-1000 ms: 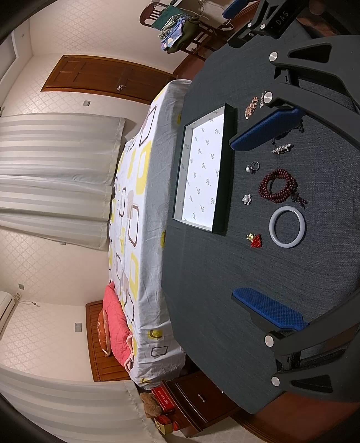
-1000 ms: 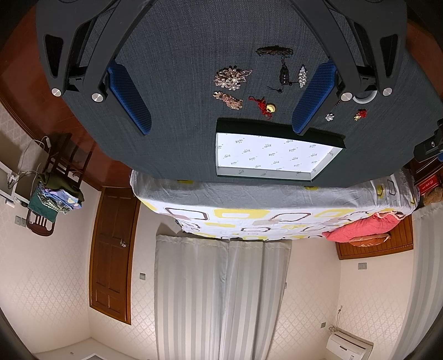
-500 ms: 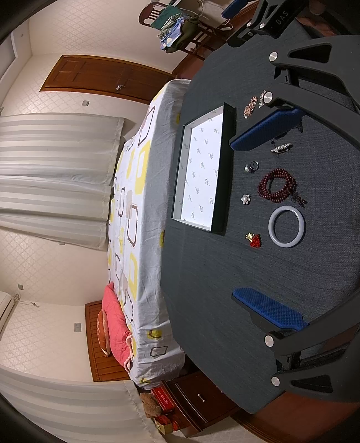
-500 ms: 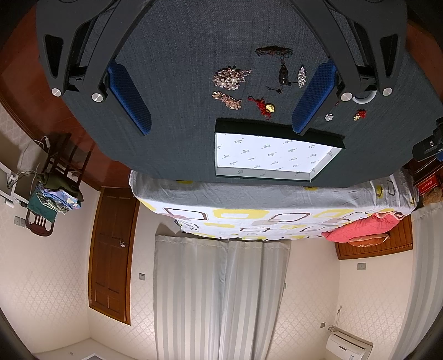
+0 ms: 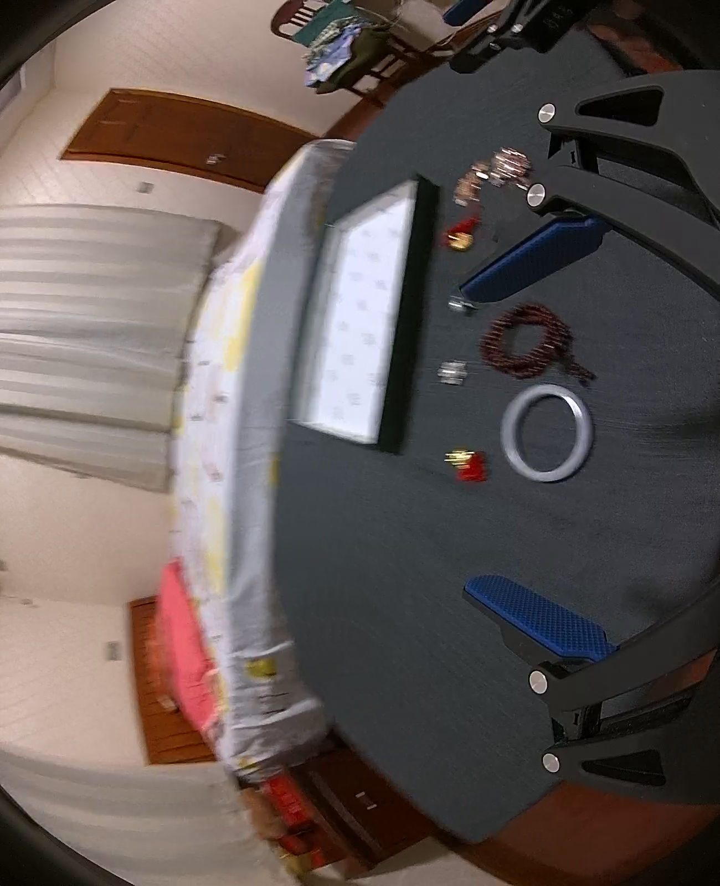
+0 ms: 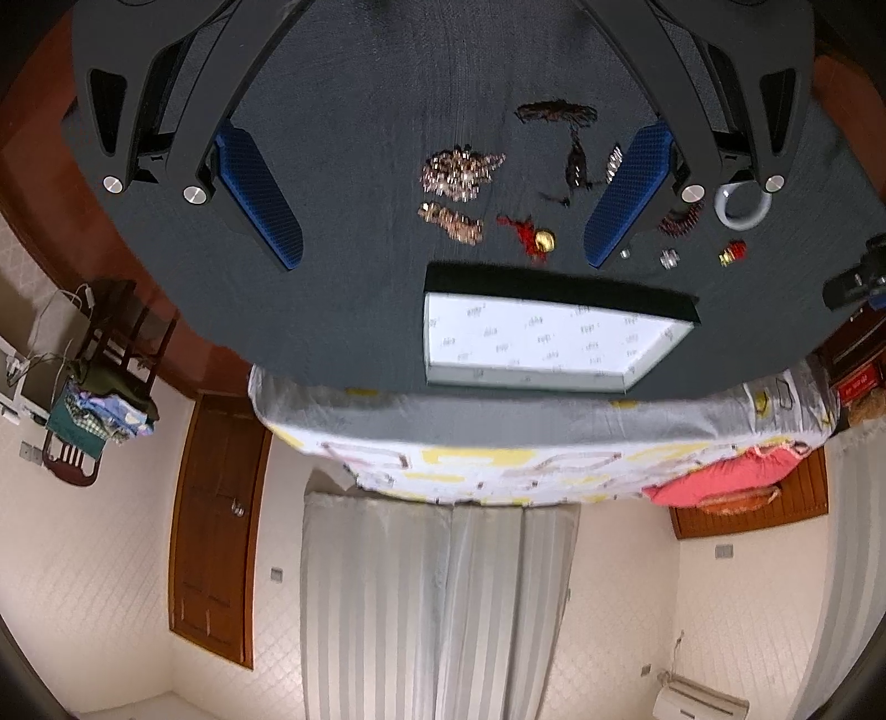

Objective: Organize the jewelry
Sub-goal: 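Grasp the pearl-cluster gold brooch with the right tool while the left tool grasps the white jade bangle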

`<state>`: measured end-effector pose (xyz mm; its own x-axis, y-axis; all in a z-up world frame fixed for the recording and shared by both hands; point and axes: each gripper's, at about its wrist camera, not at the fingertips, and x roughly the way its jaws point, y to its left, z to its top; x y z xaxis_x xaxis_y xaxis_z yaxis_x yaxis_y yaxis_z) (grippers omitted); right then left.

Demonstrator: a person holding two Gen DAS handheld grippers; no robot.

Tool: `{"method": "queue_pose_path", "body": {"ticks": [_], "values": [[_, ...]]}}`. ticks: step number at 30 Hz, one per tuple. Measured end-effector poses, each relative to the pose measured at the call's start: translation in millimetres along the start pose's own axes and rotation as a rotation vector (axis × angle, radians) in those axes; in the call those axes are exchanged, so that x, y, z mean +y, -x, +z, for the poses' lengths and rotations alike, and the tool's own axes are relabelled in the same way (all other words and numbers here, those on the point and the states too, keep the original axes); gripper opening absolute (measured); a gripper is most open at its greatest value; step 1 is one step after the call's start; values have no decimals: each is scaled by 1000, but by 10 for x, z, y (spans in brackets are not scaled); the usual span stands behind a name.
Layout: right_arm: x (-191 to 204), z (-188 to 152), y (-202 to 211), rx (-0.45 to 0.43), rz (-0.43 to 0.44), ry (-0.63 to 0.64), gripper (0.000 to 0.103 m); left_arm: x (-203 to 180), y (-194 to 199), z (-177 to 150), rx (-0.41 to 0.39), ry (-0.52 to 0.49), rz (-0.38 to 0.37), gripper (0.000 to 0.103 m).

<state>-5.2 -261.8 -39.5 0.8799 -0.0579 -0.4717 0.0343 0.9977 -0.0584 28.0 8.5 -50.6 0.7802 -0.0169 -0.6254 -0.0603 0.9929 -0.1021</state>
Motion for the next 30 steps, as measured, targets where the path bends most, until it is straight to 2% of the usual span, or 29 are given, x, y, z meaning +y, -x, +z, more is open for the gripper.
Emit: {"method": "queue_pose_path", "body": {"ticks": [5, 9, 19, 27, 30], "values": [[32, -196, -332, 92, 19, -2, 99, 57, -469, -230, 142, -5, 10, 96], [45, -282, -520, 145, 32, -4, 99, 96, -747, -321, 208, 0, 23, 96], [-21, -379, -771, 212, 45, -20, 99, 68, -1042, -395, 258, -7, -11, 96], [-17, -398, -833, 235, 52, -23, 99, 5, -1123, -412, 262, -102, 40, 96], [-20, -402, -839, 234, 54, -23, 99, 12, -1111, -418, 246, -100, 38, 96]]}}
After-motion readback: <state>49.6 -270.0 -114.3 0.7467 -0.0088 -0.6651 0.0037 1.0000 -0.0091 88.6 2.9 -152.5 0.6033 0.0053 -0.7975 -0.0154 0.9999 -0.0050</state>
